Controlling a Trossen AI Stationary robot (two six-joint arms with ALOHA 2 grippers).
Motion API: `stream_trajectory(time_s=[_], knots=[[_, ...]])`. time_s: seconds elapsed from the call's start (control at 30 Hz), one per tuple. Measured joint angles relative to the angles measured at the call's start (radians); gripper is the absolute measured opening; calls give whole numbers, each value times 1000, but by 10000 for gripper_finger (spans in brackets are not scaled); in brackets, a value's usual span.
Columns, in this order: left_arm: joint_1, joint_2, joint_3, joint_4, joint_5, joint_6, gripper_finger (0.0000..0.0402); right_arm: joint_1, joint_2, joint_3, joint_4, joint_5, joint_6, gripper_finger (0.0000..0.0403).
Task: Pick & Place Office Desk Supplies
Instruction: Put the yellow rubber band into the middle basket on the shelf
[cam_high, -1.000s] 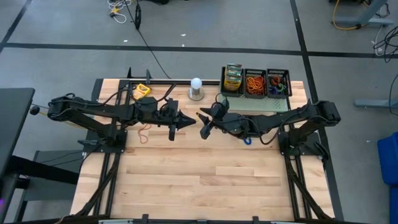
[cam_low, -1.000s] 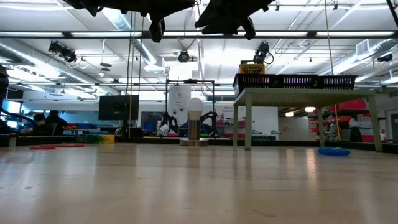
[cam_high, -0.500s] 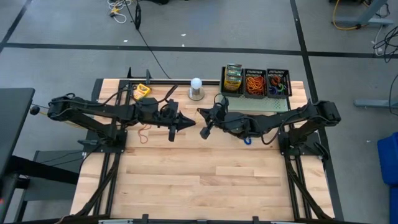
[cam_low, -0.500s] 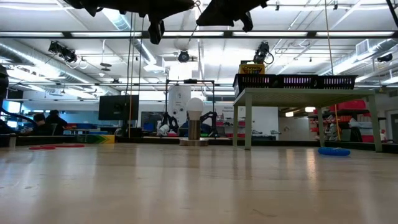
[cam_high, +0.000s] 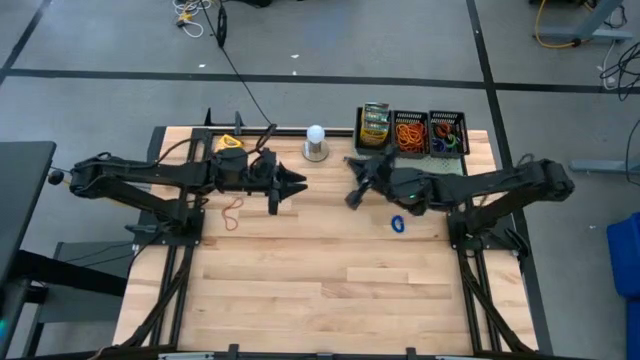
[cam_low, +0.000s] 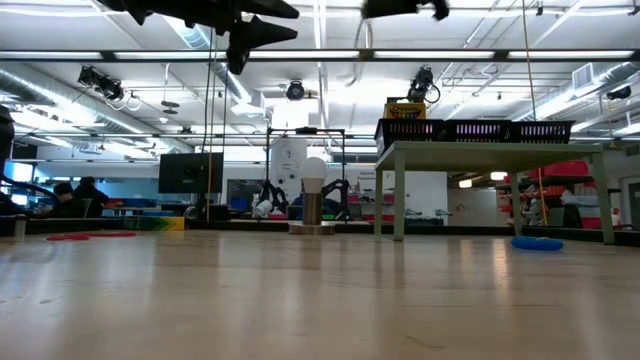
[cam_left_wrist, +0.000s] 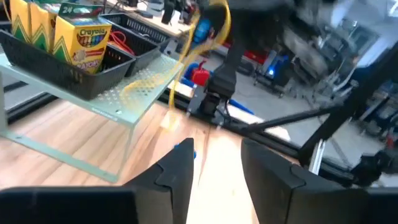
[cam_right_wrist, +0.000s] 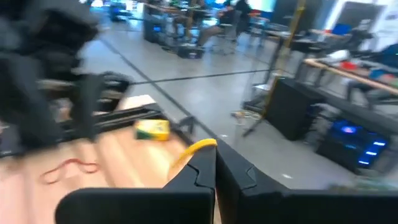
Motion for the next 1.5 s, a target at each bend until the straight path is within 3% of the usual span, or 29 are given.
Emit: stream_trajectory(time_s=[0.3,0.43,0.6,0.8,0.93,1.2,1.37,1.5], knots=[[3,-32,0,-55,2,45,108,-79,-278,25,-347,217,-16,1],[3,-32,0,-56,-1,49,88,-202,-369,26,-486,228,11,1],[3,-32,0,-55,-1,49,79,-427,-378,23,-657,113,108,0],[3,-32,0,-56,-1,49,78,-649,-321,-39,-657,-72,192,0],[3,-32,0,-56,-1,47,78,-740,-281,-58,-703,-222,348,8],[5,-32,0,-56,-1,-1,78,-815,-269,-19,-840,-415,759,124],[5,-32,0,-57,-21,-22,78,-849,-269,11,-860,-467,850,209],[5,-32,0,-67,-49,-67,78,-897,-261,12,-911,-541,924,254]])
